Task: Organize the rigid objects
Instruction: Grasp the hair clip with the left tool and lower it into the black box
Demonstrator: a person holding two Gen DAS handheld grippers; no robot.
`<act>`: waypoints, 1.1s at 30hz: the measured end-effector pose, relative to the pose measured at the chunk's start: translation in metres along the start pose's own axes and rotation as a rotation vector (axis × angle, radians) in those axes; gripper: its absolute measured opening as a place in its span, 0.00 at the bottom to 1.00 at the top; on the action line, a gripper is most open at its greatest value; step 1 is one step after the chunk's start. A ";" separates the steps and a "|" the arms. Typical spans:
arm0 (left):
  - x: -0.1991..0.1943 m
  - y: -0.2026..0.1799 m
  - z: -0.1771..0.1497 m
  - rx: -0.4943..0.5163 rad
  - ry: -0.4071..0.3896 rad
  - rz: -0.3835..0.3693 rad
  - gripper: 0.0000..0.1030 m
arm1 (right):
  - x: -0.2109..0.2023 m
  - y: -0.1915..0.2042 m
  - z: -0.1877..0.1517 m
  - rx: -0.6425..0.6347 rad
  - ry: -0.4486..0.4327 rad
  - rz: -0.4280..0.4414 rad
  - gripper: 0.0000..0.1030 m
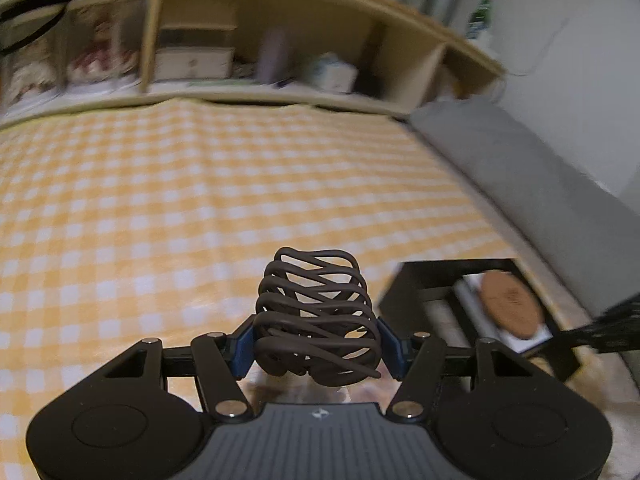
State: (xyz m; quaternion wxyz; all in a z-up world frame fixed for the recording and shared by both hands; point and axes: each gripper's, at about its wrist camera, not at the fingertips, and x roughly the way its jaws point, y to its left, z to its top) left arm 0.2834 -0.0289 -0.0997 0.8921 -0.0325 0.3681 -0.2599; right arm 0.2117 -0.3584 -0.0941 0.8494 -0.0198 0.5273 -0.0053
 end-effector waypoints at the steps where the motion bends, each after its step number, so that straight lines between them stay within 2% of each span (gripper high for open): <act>1: -0.002 -0.007 0.002 0.005 -0.009 -0.018 0.59 | 0.000 0.000 0.000 0.001 0.000 0.000 0.05; 7: 0.004 -0.053 0.007 0.018 -0.029 -0.110 0.59 | 0.001 0.001 0.000 -0.007 0.000 -0.008 0.05; 15: 0.039 -0.091 0.003 -0.022 -0.033 -0.138 0.59 | 0.000 0.001 0.000 -0.010 -0.001 -0.006 0.05; 17: 0.052 -0.103 0.003 0.024 -0.019 -0.121 0.59 | 0.001 0.001 0.000 -0.014 -0.002 -0.007 0.06; 21: 0.075 -0.126 0.002 0.206 0.026 -0.107 0.59 | 0.000 0.001 0.000 -0.013 -0.001 -0.005 0.06; 24: 0.090 -0.127 0.004 0.255 0.047 -0.109 0.59 | 0.000 0.001 0.000 -0.013 -0.002 -0.002 0.06; 33: 0.113 -0.110 0.013 0.378 0.087 -0.235 0.61 | -0.001 -0.002 -0.001 -0.005 -0.007 0.017 0.06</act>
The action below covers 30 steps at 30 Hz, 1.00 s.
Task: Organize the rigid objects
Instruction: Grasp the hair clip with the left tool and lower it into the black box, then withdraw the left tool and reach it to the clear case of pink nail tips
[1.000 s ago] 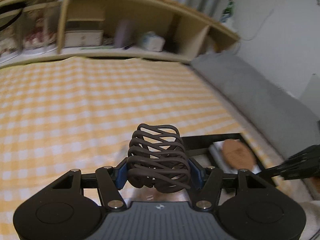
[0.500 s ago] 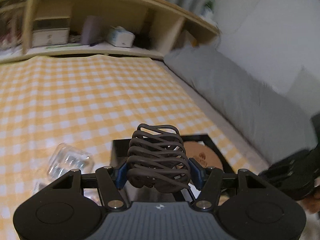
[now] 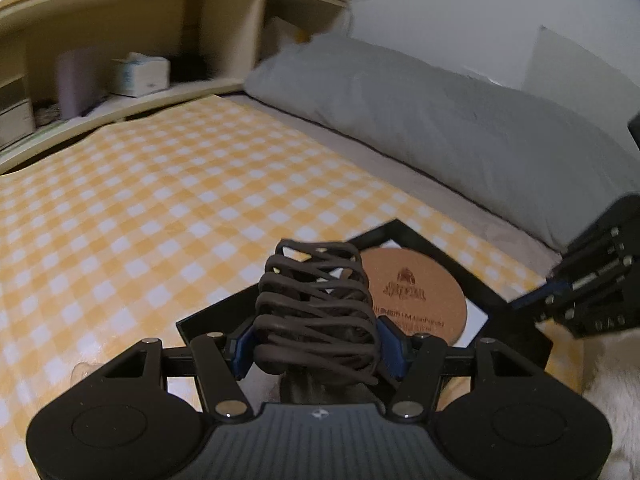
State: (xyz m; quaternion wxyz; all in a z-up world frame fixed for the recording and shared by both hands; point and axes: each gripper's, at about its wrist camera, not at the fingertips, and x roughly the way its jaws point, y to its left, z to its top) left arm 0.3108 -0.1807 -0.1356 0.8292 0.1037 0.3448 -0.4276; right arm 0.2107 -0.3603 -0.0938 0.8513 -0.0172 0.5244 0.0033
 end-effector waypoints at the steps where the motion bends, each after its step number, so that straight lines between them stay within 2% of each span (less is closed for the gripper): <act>1: 0.001 0.001 0.000 0.012 0.007 0.005 0.62 | 0.000 0.000 0.000 -0.001 0.001 0.000 0.06; 3: -0.001 0.004 -0.002 0.011 -0.009 0.060 0.82 | 0.000 -0.001 0.000 0.001 0.000 0.001 0.06; 5: -0.007 0.008 -0.004 -0.019 -0.039 0.039 0.84 | 0.000 -0.001 0.000 0.002 0.000 0.005 0.06; 9: -0.018 0.011 -0.005 -0.050 -0.052 0.029 0.86 | 0.000 -0.001 0.000 0.006 0.001 0.008 0.06; 16: -0.032 0.002 -0.013 -0.075 -0.021 -0.002 0.90 | 0.000 0.000 0.000 0.006 0.002 0.003 0.06; 18: -0.037 -0.003 -0.017 -0.074 -0.021 -0.007 0.94 | 0.000 0.001 -0.001 0.007 0.002 0.003 0.06; 23: -0.052 -0.012 -0.024 -0.088 -0.027 -0.006 1.00 | 0.000 0.001 -0.001 0.005 0.001 0.001 0.06; 30: -0.086 -0.016 -0.030 -0.143 -0.038 0.032 1.00 | 0.001 -0.001 -0.001 0.021 0.002 0.007 0.06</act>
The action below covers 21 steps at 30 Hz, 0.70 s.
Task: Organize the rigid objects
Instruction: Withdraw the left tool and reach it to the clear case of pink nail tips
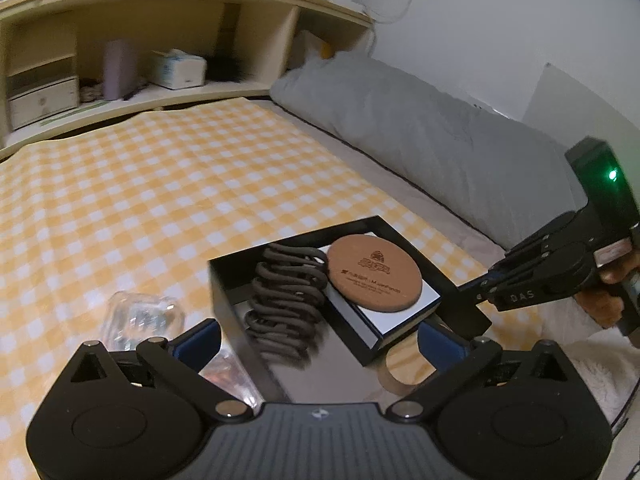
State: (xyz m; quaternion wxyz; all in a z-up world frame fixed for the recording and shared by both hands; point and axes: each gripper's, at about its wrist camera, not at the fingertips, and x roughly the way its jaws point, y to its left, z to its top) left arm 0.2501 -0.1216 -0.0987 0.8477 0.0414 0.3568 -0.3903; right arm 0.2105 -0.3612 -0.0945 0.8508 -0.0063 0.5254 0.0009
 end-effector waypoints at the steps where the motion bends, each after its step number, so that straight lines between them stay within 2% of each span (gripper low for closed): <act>1: -0.006 0.001 -0.001 -0.009 -0.005 0.008 1.00 | 0.000 0.000 0.000 0.000 0.000 -0.001 0.06; 6: -0.027 0.017 -0.016 -0.083 -0.010 0.069 1.00 | 0.000 0.001 0.000 -0.003 0.001 -0.006 0.06; 12: -0.034 0.041 -0.053 -0.129 0.036 -0.040 1.00 | 0.000 0.001 0.001 -0.010 0.002 -0.011 0.06; 16: -0.027 0.048 -0.074 -0.132 0.112 -0.118 0.99 | 0.000 0.003 0.000 -0.017 0.003 -0.016 0.06; 19: -0.016 0.045 -0.083 -0.092 0.141 -0.143 0.99 | 0.000 0.003 0.000 -0.017 0.003 -0.016 0.06; 21: -0.006 0.045 -0.087 -0.073 0.149 -0.130 0.99 | 0.000 0.003 0.000 -0.016 0.003 -0.016 0.06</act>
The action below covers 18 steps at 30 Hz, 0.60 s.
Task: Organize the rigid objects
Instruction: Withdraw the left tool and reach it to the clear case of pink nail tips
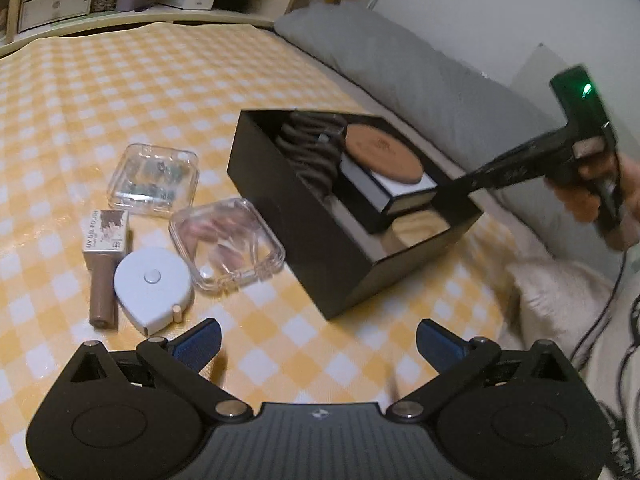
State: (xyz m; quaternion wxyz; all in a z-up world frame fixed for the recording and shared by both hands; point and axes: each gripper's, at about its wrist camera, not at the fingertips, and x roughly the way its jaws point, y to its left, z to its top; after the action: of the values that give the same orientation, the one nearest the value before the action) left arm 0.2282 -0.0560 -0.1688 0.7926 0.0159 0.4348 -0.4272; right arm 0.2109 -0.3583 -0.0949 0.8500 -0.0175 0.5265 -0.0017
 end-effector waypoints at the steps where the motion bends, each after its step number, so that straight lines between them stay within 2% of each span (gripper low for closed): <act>1: 0.005 0.001 -0.001 0.005 0.003 0.014 0.99 | 0.000 0.000 0.000 -0.003 0.000 -0.001 0.06; 5: 0.021 0.008 -0.002 0.051 -0.005 0.084 0.98 | 0.001 -0.002 -0.001 -0.009 0.003 0.005 0.06; 10: 0.029 0.017 0.000 0.091 -0.027 0.123 0.98 | 0.002 -0.006 -0.001 0.003 0.007 0.018 0.06; 18: 0.037 0.034 0.011 0.154 -0.058 0.187 0.98 | 0.002 -0.003 0.000 -0.002 0.006 -0.017 0.05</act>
State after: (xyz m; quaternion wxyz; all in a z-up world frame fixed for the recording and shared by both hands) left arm 0.2686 -0.0640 -0.1997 0.8377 0.1046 0.3742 -0.3837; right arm 0.2120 -0.3609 -0.0964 0.8484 -0.0229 0.5289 -0.0082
